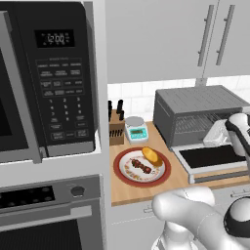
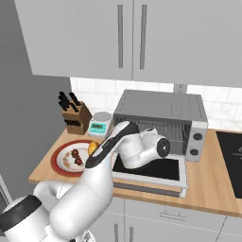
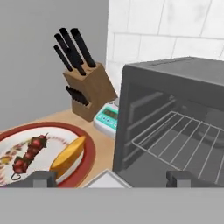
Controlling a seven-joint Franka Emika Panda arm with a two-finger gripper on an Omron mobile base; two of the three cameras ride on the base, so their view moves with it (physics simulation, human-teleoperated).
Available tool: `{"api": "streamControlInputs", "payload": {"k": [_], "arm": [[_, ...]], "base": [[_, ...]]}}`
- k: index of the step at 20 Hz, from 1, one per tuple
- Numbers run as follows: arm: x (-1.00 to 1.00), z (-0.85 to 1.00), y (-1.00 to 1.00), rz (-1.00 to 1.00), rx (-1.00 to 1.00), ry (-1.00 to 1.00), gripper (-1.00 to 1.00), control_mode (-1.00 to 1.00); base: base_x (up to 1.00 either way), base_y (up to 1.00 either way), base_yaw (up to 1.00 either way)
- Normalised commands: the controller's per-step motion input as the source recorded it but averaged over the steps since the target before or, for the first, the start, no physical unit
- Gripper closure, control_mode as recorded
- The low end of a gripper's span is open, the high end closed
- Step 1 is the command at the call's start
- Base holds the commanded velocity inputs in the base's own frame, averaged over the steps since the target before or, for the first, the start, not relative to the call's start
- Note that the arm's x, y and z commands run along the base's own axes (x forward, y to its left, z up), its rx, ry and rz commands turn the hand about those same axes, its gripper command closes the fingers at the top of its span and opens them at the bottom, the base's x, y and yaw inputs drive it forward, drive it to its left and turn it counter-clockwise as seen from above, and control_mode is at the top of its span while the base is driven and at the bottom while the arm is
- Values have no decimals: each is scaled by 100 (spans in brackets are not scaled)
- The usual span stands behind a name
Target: Pick up the kebab skewer and baguette bread, and place them inside the toaster oven. Close the toaster oven door and start by setting the timer.
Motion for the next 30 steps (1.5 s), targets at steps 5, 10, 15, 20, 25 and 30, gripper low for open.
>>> {"api": "streamControlInputs", "payload": {"k": [5, 10, 15, 20, 25, 30], "arm": [[43, -3, -43, -5, 10, -16, -100, -100], [43, -9, -28, -4, 13, -13, -100, -100], [42, -29, -19, 0, 10, -6, -100, -100], [46, -7, -19, 0, 4, 0, -100, -100], [37, -23, -21, 0, 0, 0, -100, -100], [48, -33, -2, -2, 0, 0, -100, -100]], "base": [[0, 0, 0], [0, 0, 0], [0, 0, 0], [0, 0, 0], [0, 0, 0], [0, 0, 0]]}}
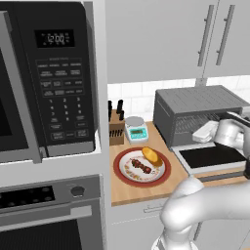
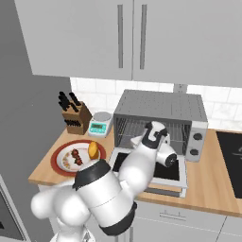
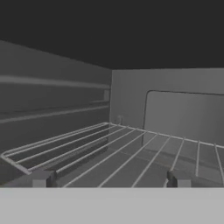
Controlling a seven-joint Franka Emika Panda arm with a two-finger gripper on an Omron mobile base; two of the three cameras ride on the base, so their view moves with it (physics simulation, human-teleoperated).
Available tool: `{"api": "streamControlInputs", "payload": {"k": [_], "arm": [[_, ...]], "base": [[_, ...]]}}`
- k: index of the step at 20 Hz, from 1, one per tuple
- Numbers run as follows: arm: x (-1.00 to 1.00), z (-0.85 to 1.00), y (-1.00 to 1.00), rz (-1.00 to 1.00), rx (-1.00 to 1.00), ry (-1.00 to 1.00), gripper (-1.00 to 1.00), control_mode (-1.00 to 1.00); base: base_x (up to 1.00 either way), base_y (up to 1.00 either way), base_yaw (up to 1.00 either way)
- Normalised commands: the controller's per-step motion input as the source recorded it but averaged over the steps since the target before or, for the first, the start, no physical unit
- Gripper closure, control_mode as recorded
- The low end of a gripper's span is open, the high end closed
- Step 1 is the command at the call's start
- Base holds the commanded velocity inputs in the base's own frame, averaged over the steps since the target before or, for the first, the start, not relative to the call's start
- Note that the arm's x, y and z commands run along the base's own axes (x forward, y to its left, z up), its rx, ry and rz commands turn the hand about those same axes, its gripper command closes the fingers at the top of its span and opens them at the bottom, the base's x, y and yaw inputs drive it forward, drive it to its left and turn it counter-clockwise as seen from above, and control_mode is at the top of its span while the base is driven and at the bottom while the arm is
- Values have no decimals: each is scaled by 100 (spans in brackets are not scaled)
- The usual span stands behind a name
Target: Pick up the kebab skewer and baguette bread, and place them inside the toaster oven. Close the toaster oven door and start by setting the timer.
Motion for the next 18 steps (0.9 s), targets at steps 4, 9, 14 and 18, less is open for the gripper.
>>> {"api": "streamControlInputs", "payload": {"k": [4, 9, 14, 18], "arm": [[28, -34, 0, -4, 0, 0, -100, -100], [11, -34, -3, -4, 0, 0, -100, -100], [-28, -75, -11, -6, 0, 13, -100, -100], [-68, -79, -15, -8, 0, 29, -100, -100]], "base": [[0, 0, 0], [0, 0, 0], [0, 0, 0], [0, 0, 0]]}}
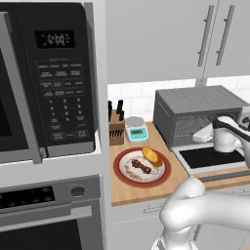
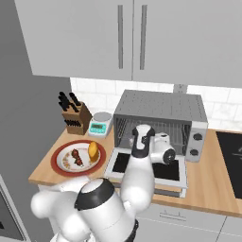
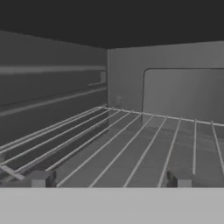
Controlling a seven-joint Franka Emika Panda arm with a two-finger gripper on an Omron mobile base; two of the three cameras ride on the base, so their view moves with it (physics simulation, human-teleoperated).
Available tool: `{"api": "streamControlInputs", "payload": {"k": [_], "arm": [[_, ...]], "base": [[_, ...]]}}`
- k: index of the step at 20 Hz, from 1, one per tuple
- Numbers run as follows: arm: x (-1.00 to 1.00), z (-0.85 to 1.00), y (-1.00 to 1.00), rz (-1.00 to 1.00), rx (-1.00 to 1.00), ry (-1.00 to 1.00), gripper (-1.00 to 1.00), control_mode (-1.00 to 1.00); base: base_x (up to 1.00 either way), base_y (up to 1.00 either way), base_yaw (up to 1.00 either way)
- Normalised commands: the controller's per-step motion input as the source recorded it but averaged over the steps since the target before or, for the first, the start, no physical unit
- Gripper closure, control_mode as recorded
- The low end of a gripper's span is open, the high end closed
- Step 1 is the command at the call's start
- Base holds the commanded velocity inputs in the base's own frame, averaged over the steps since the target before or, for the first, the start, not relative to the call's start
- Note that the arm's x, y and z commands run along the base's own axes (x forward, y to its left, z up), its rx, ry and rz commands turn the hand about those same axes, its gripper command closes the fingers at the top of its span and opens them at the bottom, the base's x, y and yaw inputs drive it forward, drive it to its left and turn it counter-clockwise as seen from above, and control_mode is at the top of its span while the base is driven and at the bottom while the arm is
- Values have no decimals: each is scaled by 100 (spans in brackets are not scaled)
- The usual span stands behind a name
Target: Pick up the kebab skewer and baguette bread, and place them inside the toaster oven. Close the toaster oven door and start by setting the timer.
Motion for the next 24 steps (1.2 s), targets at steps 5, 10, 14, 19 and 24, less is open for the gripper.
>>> {"api": "streamControlInputs", "payload": {"k": [5, 10, 14, 19, 24], "arm": [[-94, -81, -12, -12, -1, 32, -100, -100], [-100, -62, -24, -12, -4, 41, -100, -100], [-88, -49, -29, -11, -7, 52, -100, -100], [-81, 44, -8, -1, 1, 32, -100, -100], [-100, 65, 58, 4, -1, 5, -100, -100]], "base": [[0, 0, 0], [0, 0, 0], [0, 0, 0], [0, 0, 0], [0, 0, 0]]}}
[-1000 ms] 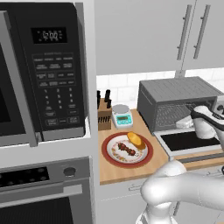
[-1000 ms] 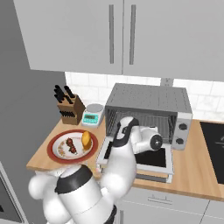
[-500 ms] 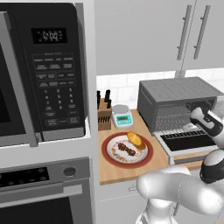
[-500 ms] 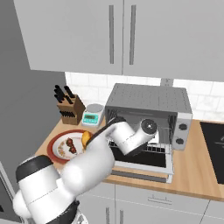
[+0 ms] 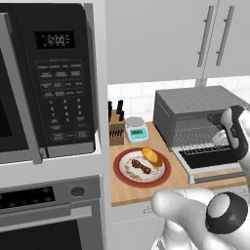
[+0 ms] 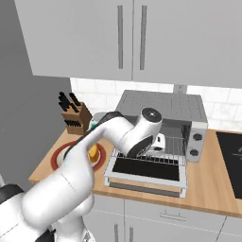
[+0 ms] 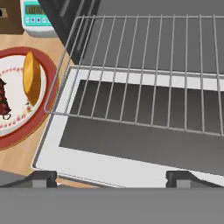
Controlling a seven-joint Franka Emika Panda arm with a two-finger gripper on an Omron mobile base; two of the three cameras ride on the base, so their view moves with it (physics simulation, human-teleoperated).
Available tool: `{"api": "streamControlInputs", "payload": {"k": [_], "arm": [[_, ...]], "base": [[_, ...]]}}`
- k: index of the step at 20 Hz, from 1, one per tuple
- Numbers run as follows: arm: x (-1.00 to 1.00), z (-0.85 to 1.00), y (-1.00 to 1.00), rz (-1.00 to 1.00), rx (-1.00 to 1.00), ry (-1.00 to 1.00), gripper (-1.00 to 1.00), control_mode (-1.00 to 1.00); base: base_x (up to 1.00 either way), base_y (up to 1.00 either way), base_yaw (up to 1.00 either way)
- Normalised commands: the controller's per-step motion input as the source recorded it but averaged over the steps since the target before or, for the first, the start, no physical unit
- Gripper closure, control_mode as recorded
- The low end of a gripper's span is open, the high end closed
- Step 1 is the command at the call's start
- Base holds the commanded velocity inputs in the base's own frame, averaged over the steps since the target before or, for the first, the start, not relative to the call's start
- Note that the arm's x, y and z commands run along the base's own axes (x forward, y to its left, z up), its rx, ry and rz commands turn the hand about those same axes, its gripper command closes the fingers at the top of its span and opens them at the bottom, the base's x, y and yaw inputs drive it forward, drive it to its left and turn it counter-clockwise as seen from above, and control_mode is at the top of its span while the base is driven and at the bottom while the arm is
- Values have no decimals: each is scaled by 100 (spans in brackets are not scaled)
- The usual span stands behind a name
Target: Pick up the kebab skewer and baguette bread, and place them inside the toaster oven. Close the toaster oven door and start by setting the timer.
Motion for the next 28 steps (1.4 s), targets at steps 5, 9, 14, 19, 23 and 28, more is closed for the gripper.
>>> {"api": "streamControlInputs", "payload": {"k": [5, 9, 14, 19, 23, 28], "arm": [[-48, 0, 100, 0, -10, 0, -100, -100], [11, 0, 100, 0, -14, 0, -100, -100], [57, -3, 100, 1, -11, 5, -100, -100], [54, -28, 95, 14, -3, 13, -100, -100], [37, -47, 70, 15, -1, 12, -100, -100], [32, -35, 41, 10, 0, 14, -100, -100]], "base": [[0, 0, 0], [0, 0, 0], [0, 0, 0], [0, 0, 0], [0, 0, 0], [0, 0, 0]]}}
